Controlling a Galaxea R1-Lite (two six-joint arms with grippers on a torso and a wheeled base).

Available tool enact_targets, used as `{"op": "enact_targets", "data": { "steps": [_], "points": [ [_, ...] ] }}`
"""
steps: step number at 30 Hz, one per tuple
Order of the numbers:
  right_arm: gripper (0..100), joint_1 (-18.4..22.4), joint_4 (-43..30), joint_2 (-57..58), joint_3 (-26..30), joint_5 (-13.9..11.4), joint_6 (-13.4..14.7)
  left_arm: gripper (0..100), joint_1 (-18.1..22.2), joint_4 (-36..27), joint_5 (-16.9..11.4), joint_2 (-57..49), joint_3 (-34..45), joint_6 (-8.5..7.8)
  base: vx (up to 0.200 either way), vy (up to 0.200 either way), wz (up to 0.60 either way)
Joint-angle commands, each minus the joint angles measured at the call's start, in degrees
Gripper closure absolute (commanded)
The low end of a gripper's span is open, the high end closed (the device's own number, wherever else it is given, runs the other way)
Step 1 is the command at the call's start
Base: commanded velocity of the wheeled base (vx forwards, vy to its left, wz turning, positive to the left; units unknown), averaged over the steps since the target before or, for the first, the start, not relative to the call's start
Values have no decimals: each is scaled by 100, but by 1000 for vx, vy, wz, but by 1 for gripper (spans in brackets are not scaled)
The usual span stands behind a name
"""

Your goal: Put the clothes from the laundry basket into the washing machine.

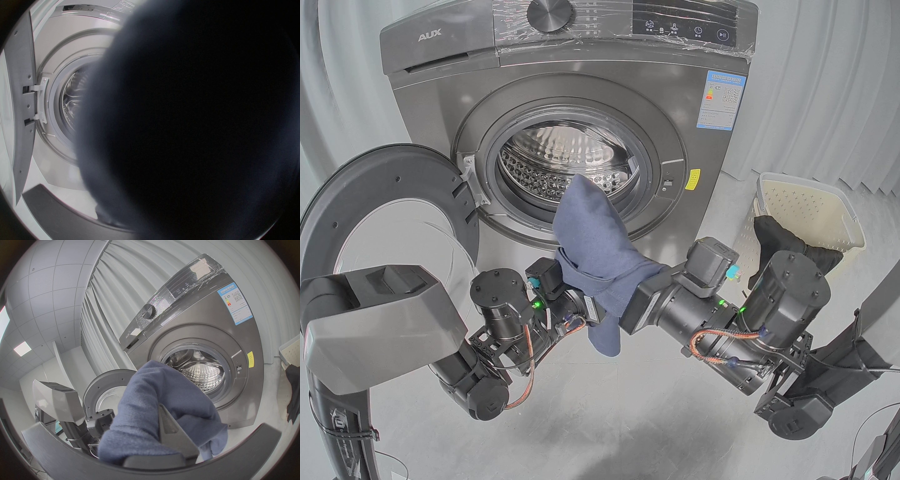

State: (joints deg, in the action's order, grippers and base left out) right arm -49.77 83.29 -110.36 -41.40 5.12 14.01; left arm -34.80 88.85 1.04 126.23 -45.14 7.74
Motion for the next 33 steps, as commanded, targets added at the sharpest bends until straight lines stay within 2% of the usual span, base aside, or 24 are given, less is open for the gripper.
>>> {"op": "enact_targets", "data": {
  "steps": [1, 5, 7, 10, 16, 22, 23, 26, 29, 32, 33],
  "points": [
    [100, 416, -67, 217, 220, 86, 6, 100, 44, 1, 63, -275, -3, 26, 0, 0, 0],
    [100, 891, -84, 313, 563, 94, -3, 100, 79, -8, 142, -565, 41, 87, 0, 0, 0],
    [100, 961, -76, 322, 712, 86, 6, 100, 88, -8, 142, -714, 76, 122, 0, 0, 0],
    [100, 961, -76, 270, 888, 86, 6, 100, 79, -8, 142, -855, 137, 131, 0, 0, 0],
    [100, 855, -67, -64, 879, 94, 14, 100, 61, -8, 142, -1118, 401, 149, 0, 0, 0],
    [100, 697, 3, -135, 826, 59, -3, 100, 18, -8, 125, -1347, 568, 254, 0, 0, 0],
    [0, 680, 3, -117, 826, 59, -3, 100, 18, -8, 125, -1382, 612, 254, 0, 0, 0],
    [0, 662, -23, 85, 985, 33, -38, 100, -26, -8, 125, -1584, 832, 245, 0, 0, 0],
    [0, 592, -76, 560, 1574, -134, -153, 100, -62, -8, 63, -1901, 1201, 237, 0, 0, 0],
    [0, 433, 12, 999, 2470, -793, -504, 100, -114, 1, 28, -2217, 1658, 201, 0, 0, 0],
    [0, 407, 12, 1096, 2663, -925, -566, 100, -132, 10, 19, -2287, 1781, 201, 0, 0, 0]
  ]
}}
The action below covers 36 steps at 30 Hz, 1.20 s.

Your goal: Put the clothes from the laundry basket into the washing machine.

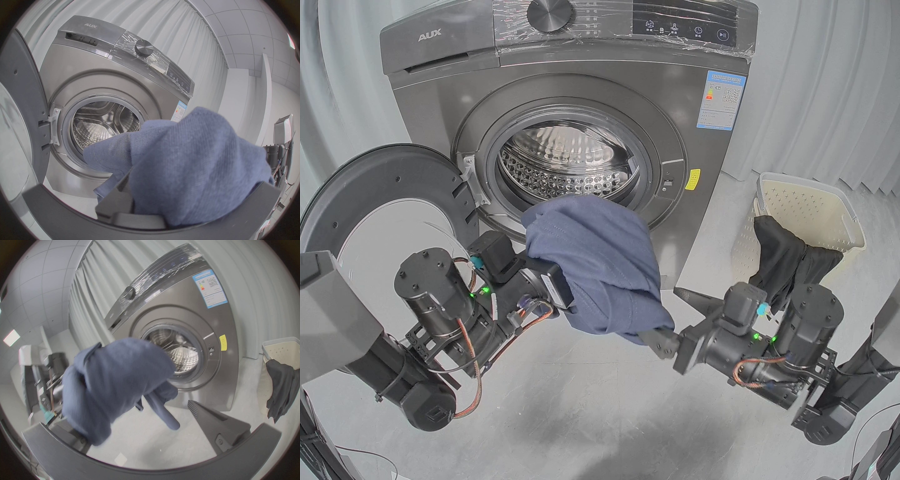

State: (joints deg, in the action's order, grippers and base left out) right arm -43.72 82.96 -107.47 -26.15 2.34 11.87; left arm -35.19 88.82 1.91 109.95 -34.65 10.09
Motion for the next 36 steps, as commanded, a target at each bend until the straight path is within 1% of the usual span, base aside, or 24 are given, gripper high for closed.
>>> {"op": "enact_targets", "data": {
  "steps": [1, 3, 4, 5, 6, 8, 9, 10, 11, 12, 14, 15, 16, 18, 19, 21, 25, 30, 32, 36],
  "points": [
    [0, -216, 54, 877, 1279, -744, -388, 100, -110, 12, -104, -738, 837, -34, 0, 0, 0],
    [0, -225, 63, 956, 1446, -849, -405, 100, -110, 12, -191, -896, 1039, -43, 0, 0, 0],
    [0, -225, 63, 956, 1446, -849, -405, 100, -110, 12, -191, -896, 1039, -43, 0, 0, 0],
    [0, -216, 98, 956, 1499, -893, -405, 100, -102, 12, -253, -1002, 1171, -43, 0, 0, 0],
    [0, -208, 151, 965, 1543, -981, -405, 100, -93, 12, -297, -1098, 1338, -51, 0, 0, 0],
    [0, -120, 238, 974, 1587, -1359, -388, 100, -67, 12, -332, -1195, 1636, -60, 0, 0, 0],
    [0, -102, 274, 974, 1587, -1508, -370, 100, -49, 12, -341, -1195, 1724, -60, 0, 0, 0],
    [0, -85, 291, 983, 1587, -1561, -361, 100, -49, 12, -341, -1195, 1768, -60, 0, 0, 0],
    [0, 12, 353, 974, 1569, -1684, -335, 100, -31, 21, -332, -1195, 1865, -51, 0, 0, 0],
    [0, 47, 353, 974, 1560, -1702, -335, 100, -31, 21, -332, -1195, 1883, -43, 0, 0, 0],
    [0, 619, 370, 912, 1507, -1781, -335, 100, -14, 12, -341, -1169, 2023, -51, 0, 0, 0],
    [0, 654, 370, 912, 1507, -1781, -344, 100, -14, 12, -332, -1160, 2023, -51, 0, 0, 0],
    [0, 1058, 370, 789, 1393, -1816, -370, 100, 4, 4, -332, -1142, 2032, -69, 0, 0, 0],
    [0, 1269, 405, 561, 1297, -1878, -379, 100, 39, 4, -332, -1160, 2041, -87, 0, 0, 0],
    [0, 1304, 493, 490, 1288, -1895, -370, 100, 92, 4, -332, -1160, 2023, -69, 0, 0, 0],
    [0, 1313, 529, 490, 1288, -1904, -335, 100, 180, 12, -350, -1186, 2058, -78, 0, 0, 0],
    [0, 1269, 529, 446, 1191, -1895, -352, 100, 197, 12, -350, -1186, 2102, -174, 0, 0, 0],
    [0, 1260, 529, 438, 1156, -1869, -370, 100, 206, 21, -411, -1239, 2155, -192, 0, 0, 0],
    [0, 1269, 529, 446, 1121, -1851, -361, 100, 197, 21, -490, -1283, 2155, -192, 200, 0, 0],
    [0, 1260, 529, 438, 1130, -1851, -352, 100, 197, 21, -508, -1265, 2164, -210, 200, 0, 0]
  ]
}}
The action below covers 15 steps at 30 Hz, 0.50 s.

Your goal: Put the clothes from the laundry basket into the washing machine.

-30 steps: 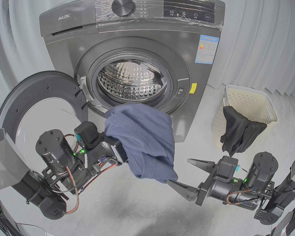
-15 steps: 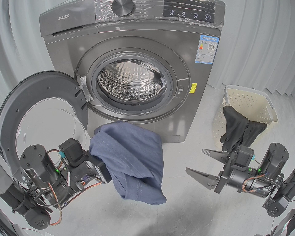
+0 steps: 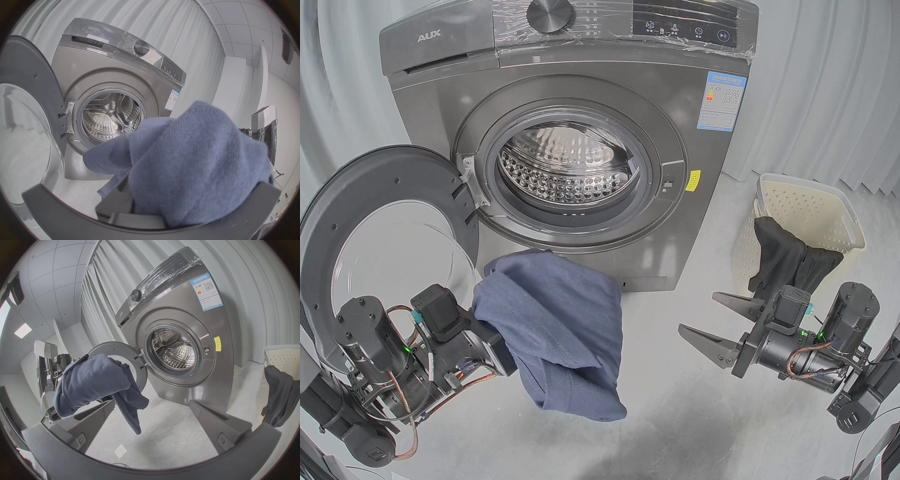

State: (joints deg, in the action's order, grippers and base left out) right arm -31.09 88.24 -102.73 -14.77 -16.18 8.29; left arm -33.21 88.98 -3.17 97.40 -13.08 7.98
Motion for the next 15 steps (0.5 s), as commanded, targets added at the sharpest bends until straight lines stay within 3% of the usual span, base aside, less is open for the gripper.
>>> {"op": "enact_targets", "data": {
  "steps": [1, 6, 15],
  "points": [
    [0, -3, 1, -45, -8, 1, 6, 100, -2, 5, 1, 7, 7, 1, 200, 0, 0],
    [0, 15, 1, -160, -17, 1, 15, 100, -2, 5, 1, 24, 25, 1, 200, 0, 0],
    [0, -3, 9, -239, -17, 1, 6, 100, -19, -3, 1, 68, 69, 19, 0, 0, 0]
  ]
}}
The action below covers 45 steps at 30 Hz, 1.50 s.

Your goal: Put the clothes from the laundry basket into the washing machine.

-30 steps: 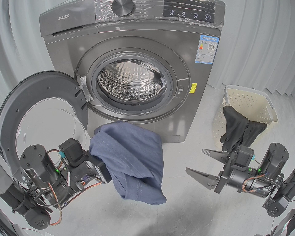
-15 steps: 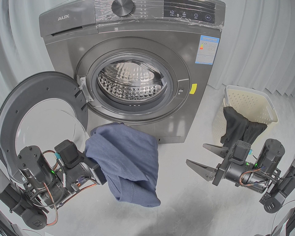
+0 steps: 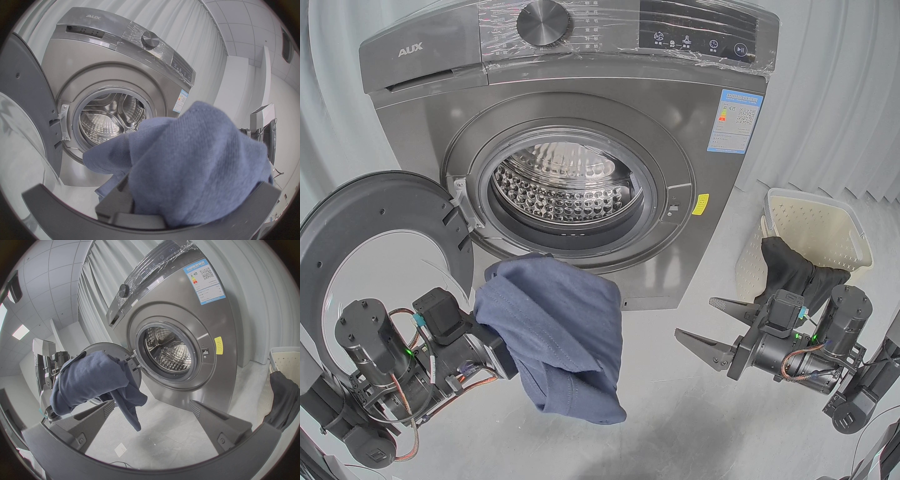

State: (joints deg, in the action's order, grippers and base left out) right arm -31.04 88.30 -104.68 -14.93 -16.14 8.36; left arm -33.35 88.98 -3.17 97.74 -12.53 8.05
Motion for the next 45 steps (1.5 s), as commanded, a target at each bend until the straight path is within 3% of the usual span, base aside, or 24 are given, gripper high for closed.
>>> {"op": "enact_targets", "data": {
  "steps": [1, 6, 18, 23, 36, 45],
  "points": [
    [0, -8, 3, -44, -1, -3, -1, 100, -4, -3, 1, 34, 14, 13, 0, 200, 0],
    [0, -16, -5, -52, -1, -3, -1, 100, -4, 5, 1, 78, 14, -14, 0, 200, 0],
    [0, -25, -5, -70, 17, -3, -1, 100, -13, 5, 9, 131, 67, -137, 0, 0, 0],
    [0, -25, -5, -70, 8, -3, -1, 100, -31, 5, 9, 219, 93, -268, 80, 0, 0],
    [0, -34, -5, -61, 34, -3, -1, 100, -84, 14, 9, 333, 84, -286, 200, 0, 0],
    [0, -139, -5, -61, 61, 6, -19, 100, -92, 14, 9, 333, 102, -277, 0, 0, 0]
  ]
}}
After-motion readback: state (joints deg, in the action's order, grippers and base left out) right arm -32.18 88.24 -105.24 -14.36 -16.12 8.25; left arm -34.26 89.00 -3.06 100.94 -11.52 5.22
